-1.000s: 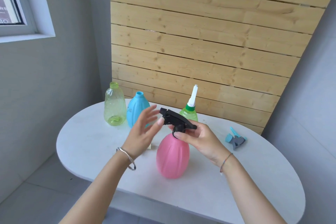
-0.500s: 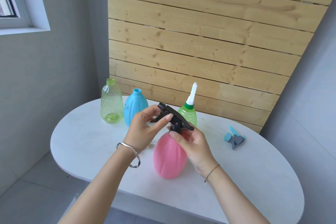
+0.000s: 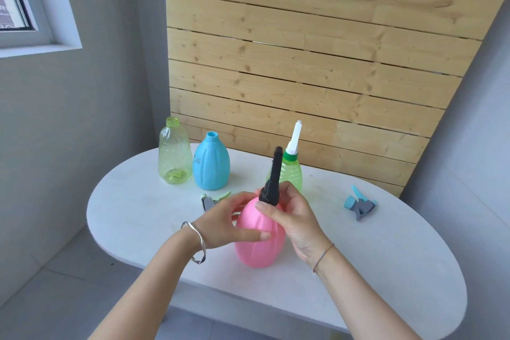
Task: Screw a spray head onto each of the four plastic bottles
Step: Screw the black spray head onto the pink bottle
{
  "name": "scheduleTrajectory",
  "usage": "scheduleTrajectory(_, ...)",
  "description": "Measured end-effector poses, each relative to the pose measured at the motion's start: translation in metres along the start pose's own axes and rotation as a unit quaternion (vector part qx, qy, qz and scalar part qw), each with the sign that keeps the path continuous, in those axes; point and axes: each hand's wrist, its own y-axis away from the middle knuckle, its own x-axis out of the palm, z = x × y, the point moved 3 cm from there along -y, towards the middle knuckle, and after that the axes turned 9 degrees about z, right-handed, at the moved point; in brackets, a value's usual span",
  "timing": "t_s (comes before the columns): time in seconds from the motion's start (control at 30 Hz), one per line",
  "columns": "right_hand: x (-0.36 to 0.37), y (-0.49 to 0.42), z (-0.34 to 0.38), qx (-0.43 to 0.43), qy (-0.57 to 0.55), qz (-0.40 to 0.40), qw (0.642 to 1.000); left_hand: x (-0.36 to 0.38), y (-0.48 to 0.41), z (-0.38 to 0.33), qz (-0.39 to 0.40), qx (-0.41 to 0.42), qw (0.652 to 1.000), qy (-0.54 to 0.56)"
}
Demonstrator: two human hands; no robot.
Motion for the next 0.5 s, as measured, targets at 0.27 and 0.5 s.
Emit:
scheduleTrajectory(0.27,0.0016,-0.0005,-0.0012,0.022,-0.027,0.027,0.999,-0.0008,0.0003,0.0023,0.016,-0.003,1.0,-0.003)
scheduleTrajectory(0.5,0.0032,0.0015,0.0003,0.032,-0.012,0.056,0.998,-0.0016,-0.0002,0.0041,0.019,-0.003,1.0,-0.003)
